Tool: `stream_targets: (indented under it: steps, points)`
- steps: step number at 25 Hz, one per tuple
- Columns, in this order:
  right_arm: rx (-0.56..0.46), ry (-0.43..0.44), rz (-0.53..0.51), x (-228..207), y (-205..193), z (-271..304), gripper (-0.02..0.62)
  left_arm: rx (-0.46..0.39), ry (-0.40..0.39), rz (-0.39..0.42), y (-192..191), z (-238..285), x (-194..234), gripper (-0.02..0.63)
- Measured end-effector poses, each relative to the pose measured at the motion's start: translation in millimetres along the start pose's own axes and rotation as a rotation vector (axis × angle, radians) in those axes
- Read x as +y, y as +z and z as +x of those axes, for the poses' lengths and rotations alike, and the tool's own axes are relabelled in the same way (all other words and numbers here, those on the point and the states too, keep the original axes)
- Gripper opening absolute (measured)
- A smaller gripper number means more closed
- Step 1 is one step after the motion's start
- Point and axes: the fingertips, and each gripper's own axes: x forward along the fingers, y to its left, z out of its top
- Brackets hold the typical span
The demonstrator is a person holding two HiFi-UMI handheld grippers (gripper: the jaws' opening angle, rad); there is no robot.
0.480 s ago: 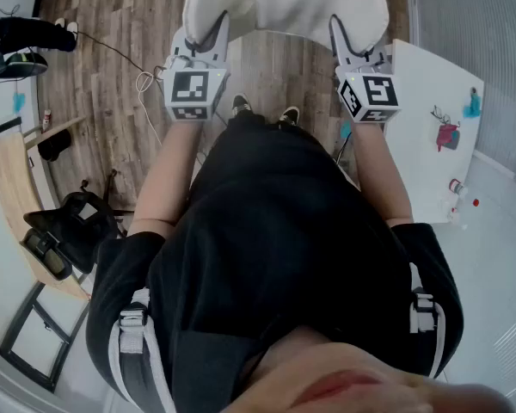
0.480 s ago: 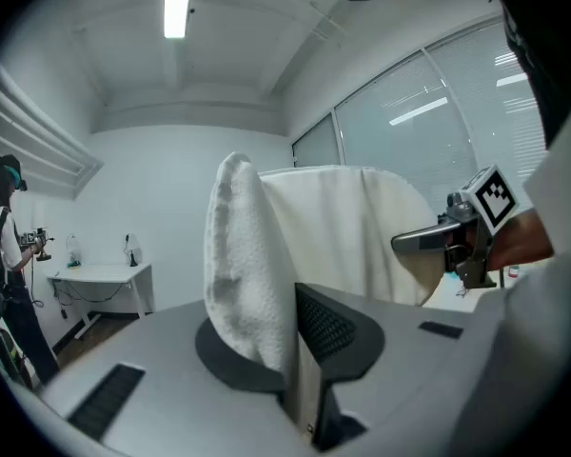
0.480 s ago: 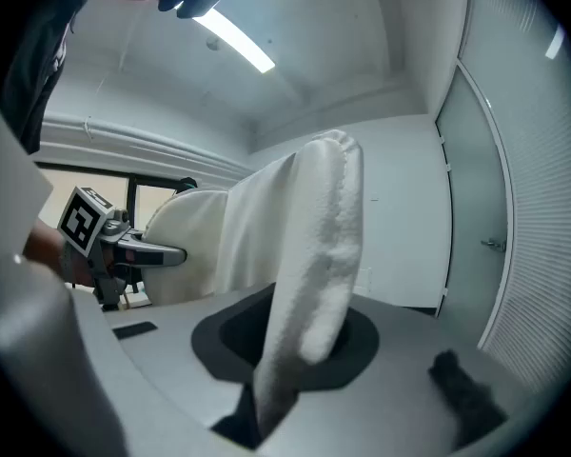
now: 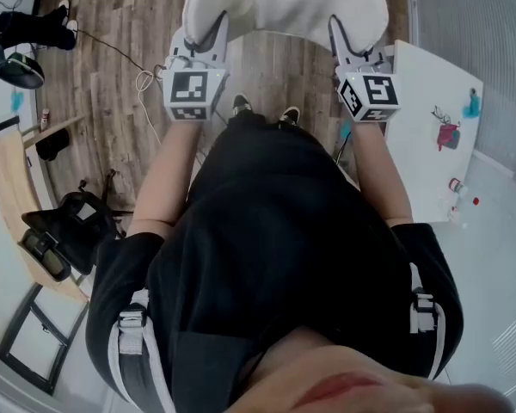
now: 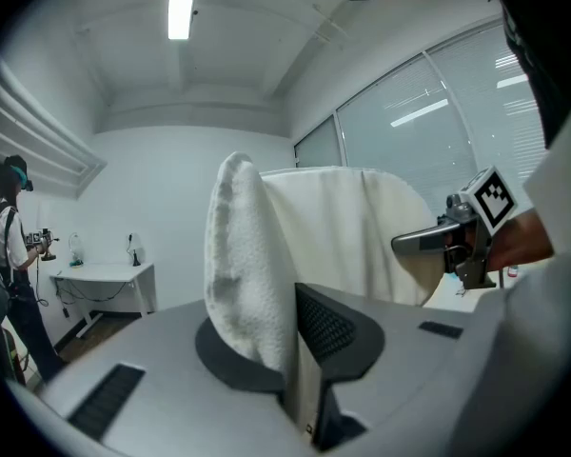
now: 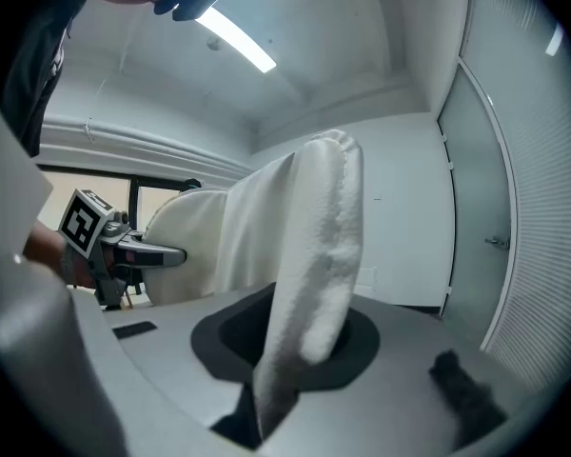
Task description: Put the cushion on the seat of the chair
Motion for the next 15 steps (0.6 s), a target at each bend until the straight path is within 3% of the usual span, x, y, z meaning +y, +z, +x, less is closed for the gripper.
stream_targets:
  steps: [4,15]
  points:
    - [0.001,0.004,0.003,4.7,-2.4,-1.7,0.057,-0.005,0.0,-0.002,-3.2,-5.1,0.6,0.054]
    - [0.015,-0.005,-0.005,60.2,18.9,50.0,0.057,-0.019,-0.02,-0.014,-7.4,-21.3,78.9,0.054]
